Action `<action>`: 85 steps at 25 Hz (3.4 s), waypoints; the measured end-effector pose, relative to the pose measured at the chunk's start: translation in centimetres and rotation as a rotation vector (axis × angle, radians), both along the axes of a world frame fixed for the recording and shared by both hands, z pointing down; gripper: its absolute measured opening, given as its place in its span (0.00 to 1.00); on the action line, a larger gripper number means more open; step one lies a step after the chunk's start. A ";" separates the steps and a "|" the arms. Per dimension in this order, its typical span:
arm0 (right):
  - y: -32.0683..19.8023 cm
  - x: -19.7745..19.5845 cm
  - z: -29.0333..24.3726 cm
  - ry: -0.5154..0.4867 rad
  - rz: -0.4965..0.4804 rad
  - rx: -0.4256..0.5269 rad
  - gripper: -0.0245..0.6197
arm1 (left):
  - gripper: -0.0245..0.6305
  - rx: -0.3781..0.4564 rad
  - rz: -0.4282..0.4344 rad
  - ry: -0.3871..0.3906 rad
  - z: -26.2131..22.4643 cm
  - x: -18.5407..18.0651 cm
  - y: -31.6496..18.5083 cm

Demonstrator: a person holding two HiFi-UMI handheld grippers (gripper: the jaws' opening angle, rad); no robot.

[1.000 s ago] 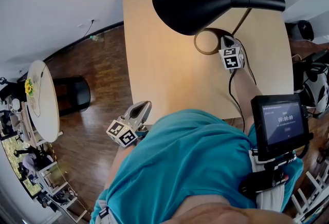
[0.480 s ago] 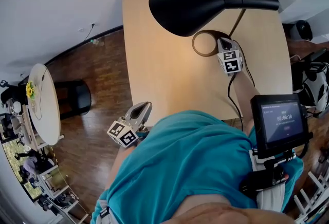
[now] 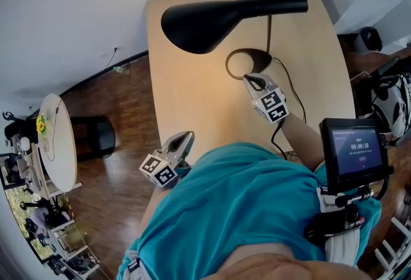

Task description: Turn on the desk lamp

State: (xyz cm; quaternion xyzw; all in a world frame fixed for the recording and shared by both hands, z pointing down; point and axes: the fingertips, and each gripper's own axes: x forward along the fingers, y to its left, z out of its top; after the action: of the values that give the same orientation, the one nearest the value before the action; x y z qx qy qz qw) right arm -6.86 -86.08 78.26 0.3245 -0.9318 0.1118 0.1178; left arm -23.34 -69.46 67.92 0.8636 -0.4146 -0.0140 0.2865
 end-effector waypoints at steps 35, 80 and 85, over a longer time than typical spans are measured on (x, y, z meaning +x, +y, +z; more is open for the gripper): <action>47.4 -10.9 -15.6 0.088 0.050 0.089 0.04 | 0.04 0.276 0.319 0.159 -6.7 -12.3 35.5; 93.8 -11.4 -16.0 0.060 -0.184 0.089 0.04 | 0.04 0.289 0.168 0.163 -3.4 -11.0 81.4; 97.7 -10.2 -16.6 0.058 -0.190 0.115 0.04 | 0.04 0.320 0.192 0.170 -3.7 -9.1 85.0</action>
State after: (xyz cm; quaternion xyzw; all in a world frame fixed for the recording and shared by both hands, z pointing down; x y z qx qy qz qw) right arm -17.04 11.63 61.69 0.2442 -0.9594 0.0370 0.1360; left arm -32.48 15.56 64.24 0.9294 -0.2971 -0.1253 0.1798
